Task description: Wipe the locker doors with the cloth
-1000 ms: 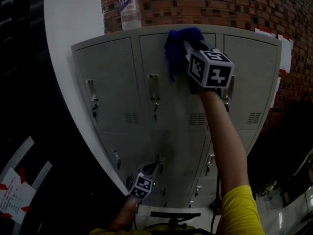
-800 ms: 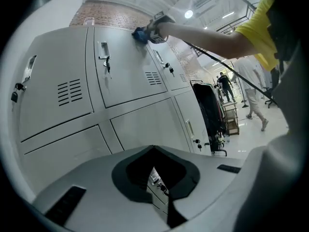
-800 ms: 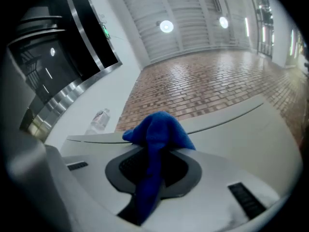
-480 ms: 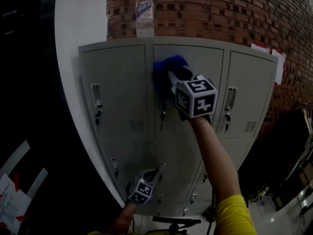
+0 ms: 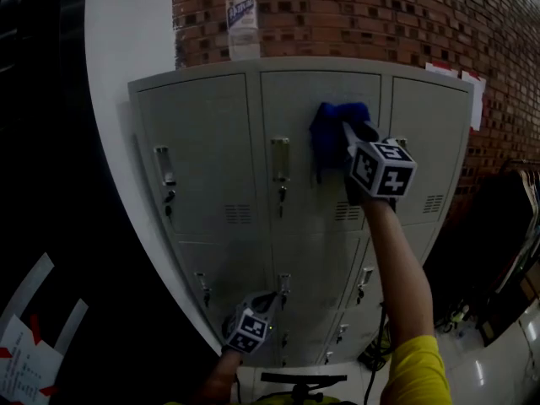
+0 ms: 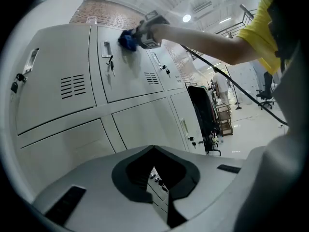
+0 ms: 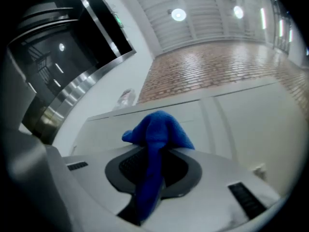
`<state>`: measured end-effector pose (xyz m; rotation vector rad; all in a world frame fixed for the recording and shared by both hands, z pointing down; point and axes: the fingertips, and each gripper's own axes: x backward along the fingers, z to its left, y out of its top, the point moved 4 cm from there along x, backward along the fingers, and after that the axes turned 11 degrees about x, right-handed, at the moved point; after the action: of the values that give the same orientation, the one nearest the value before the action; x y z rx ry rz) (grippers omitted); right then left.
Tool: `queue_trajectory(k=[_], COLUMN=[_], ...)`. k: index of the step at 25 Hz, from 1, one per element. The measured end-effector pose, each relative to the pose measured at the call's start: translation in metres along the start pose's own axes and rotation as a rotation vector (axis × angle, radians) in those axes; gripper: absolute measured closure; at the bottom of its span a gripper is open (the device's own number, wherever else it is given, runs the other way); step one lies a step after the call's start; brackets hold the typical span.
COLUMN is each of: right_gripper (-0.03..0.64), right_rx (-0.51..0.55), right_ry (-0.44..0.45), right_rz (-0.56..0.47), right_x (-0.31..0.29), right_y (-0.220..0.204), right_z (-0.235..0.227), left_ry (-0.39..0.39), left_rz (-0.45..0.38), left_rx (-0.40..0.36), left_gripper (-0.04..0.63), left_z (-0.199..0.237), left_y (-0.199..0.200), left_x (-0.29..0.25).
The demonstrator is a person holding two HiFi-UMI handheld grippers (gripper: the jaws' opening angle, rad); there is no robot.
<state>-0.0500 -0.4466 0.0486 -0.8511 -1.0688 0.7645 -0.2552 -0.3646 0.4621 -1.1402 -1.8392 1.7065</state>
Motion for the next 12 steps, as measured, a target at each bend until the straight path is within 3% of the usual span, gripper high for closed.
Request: queue_trajectory(k=[3, 6, 8, 12], right_gripper=[0.546, 0.546, 0.546, 0.546], right_rx=[-0.062, -0.094, -0.081, -0.118], right_ry=[-0.158, -0.153, -0.051, 0.284], right_rz=[0.024, 0.015, -0.007, 0.046], right_x=[0.032, 0.039, 0.032, -0.005], right_y=[-0.014, -0.012, -0.008, -0.024], right_z=[-0.073, -0.078, -0.035, 0.1], left_ry=[-0.016, -0.039, -0.053, -0.068], left_rz=[-0.001, -0.002, -0.007, -0.005], left_rx=[-0.006, -0.008, -0.009, -0.013], left_gripper=[0.592, 0.592, 0.592, 0.592], left_z=[0.003, 0.001, -0.003, -0.009], left_y=[-0.001, 0.001, 0.004, 0.007], left_x=[-0.002, -0.009, -0.013, -0.017])
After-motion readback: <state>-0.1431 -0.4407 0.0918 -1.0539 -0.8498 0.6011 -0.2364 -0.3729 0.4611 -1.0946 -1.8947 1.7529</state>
